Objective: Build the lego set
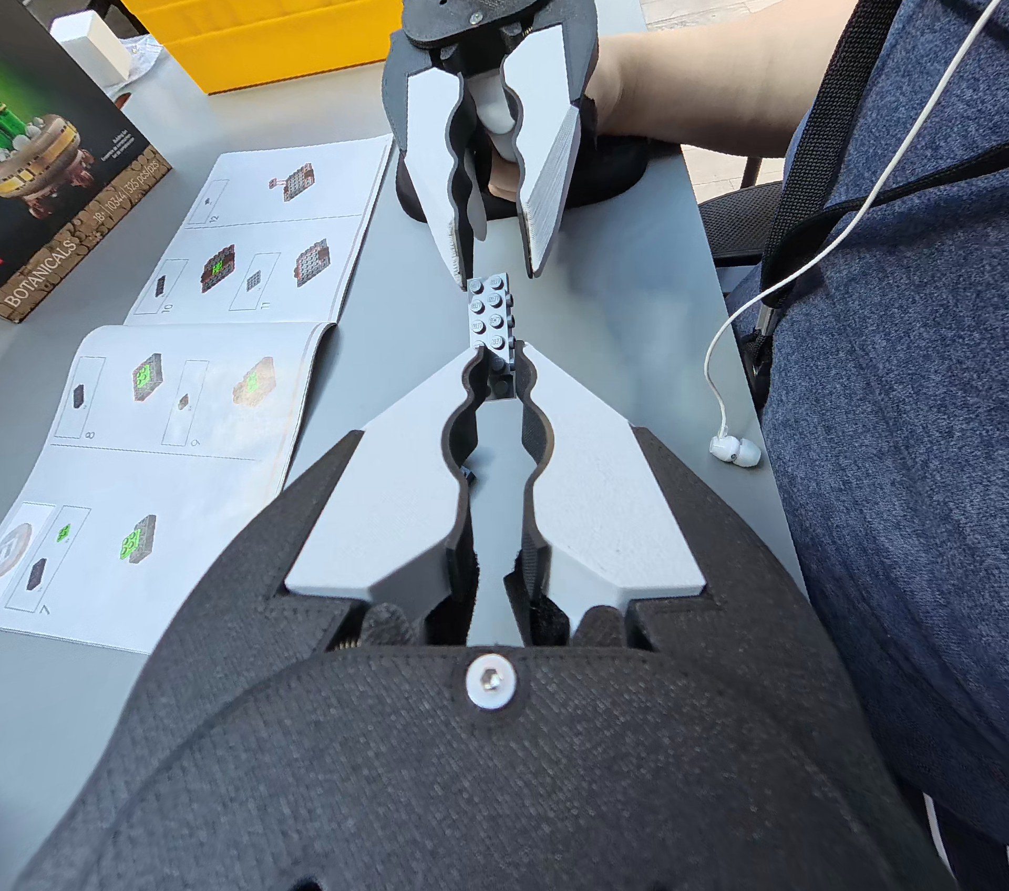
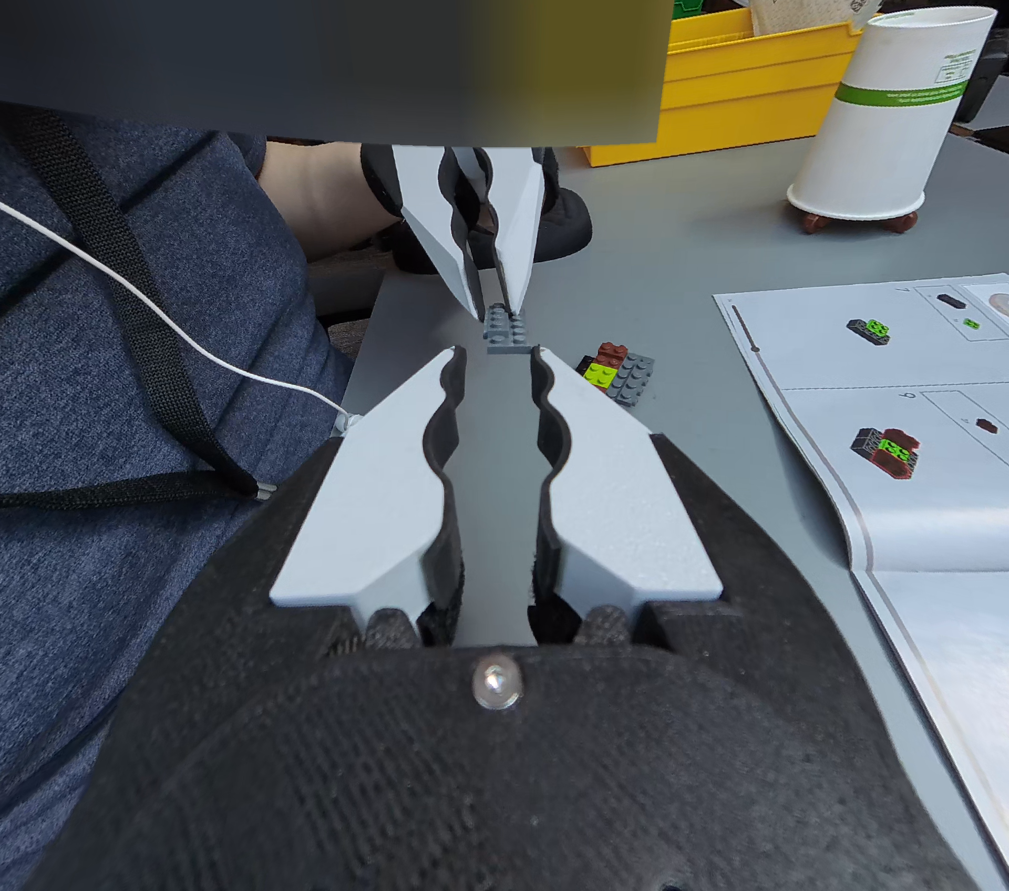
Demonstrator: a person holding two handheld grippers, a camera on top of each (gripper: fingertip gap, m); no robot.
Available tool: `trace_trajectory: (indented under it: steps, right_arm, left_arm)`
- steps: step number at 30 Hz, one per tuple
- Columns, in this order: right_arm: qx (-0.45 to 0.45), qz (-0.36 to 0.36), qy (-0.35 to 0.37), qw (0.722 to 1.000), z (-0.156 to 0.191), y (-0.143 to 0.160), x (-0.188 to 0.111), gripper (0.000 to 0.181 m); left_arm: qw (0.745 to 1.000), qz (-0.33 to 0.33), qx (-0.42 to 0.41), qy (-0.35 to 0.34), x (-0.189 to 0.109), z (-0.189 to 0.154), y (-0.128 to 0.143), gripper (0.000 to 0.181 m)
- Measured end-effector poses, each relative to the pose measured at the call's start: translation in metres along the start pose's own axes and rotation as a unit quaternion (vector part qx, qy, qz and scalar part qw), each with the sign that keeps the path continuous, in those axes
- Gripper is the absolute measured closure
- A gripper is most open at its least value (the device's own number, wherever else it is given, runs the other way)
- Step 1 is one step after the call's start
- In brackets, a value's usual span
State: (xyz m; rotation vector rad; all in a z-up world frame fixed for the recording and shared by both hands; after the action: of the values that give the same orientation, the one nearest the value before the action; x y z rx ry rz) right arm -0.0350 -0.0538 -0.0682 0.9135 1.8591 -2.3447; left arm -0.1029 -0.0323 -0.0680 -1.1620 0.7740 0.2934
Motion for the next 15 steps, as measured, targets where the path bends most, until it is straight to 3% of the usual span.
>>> trace_trajectory:
  steps: [8, 12, 15]
  right_arm:
    - [0.004, -0.003, 0.013, 1.000, 0.002, -0.001, 0.004, 0.157]
    - [0.067, -0.037, 0.023, 0.997, 0.000, -0.013, 0.002, 0.152]
    - [0.096, 0.006, 0.046, 0.994, 0.005, -0.018, 0.014, 0.141]
  left_arm:
    - [1.000, -0.002, 0.001, -0.013, -0.009, -0.003, 0.004, 0.174]
    - [0.999, 0.010, 0.010, -0.029, -0.014, -0.005, 0.009, 0.174]
    - [0.999, 0.018, 0.020, -0.043, -0.018, -0.010, 0.012, 0.174]
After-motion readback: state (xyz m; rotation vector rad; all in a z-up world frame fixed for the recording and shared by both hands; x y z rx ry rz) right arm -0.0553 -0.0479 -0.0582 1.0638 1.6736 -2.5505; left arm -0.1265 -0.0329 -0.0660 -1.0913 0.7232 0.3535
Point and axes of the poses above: each gripper's, where its closed fingertips meet, x out along the fingers, y out of its underside, z = x × y across the jaws, the point moved 3 cm from there along -x, back along the fingers, and after that the axes turned 15 degrees about z, right-handed, at the moved point
